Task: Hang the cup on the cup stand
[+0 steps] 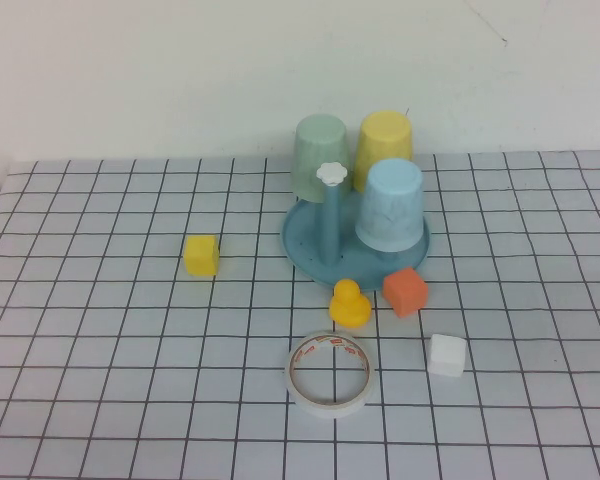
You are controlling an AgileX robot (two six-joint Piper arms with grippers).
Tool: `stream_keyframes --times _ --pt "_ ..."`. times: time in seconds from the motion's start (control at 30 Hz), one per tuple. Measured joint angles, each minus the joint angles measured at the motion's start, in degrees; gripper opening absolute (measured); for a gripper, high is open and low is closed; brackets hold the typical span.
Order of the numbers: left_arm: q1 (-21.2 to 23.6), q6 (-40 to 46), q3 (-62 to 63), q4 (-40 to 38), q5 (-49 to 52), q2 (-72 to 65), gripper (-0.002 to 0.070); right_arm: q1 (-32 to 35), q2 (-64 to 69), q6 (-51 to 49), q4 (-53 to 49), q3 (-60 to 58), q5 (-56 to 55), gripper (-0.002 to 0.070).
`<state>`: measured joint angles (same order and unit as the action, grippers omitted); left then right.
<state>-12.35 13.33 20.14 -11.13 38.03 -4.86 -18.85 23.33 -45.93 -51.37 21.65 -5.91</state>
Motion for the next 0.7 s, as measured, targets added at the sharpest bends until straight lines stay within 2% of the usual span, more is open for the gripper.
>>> stream_keyframes --times 0.2,0.27,0.3,0.37,0.43,0.53,0.6,0.7 --pt "0.0 0.0 0.0 0.0 0.0 0.0 -0.0001 0.0 -7.9 -0.2 2.3 -7.4 3.1 -0.0001" --pt "0.0 0.0 0.0 0.0 0.0 0.0 -0.0001 0.0 -10.3 2.7 6.2 -10.5 3.8 -0.0001" --pt "0.0 0.0 0.0 0.0 0.0 0.0 -0.0001 0.0 -11.5 7.5 11.9 -12.0 4.6 -0.0001" --pt "0.0 0.0 0.0 0.0 0.0 0.0 -0.0001 0.1 -13.9 23.2 30.4 -14.6 7.4 -0.0001" --pt "-0.1 0.0 0.0 0.0 0.0 0.0 -0.0001 1.2 -15.8 43.1 50.1 -17.0 10.3 -0.0001" --pt "-0.1 0.0 0.0 0.0 0.0 0.0 -0.0001 5.6 -17.0 57.8 63.5 -19.3 10.5 -0.0001" --pt "-0.1 0.0 0.0 0.0 0.0 0.0 -0.0001 9.4 -17.2 58.4 64.6 -19.6 10.6 -0.0001" --pt "-0.1 0.0 0.0 -0.1 0.0 0.0 -0.0001 16.7 -17.4 50.5 58.3 -19.6 13.0 -0.0001"
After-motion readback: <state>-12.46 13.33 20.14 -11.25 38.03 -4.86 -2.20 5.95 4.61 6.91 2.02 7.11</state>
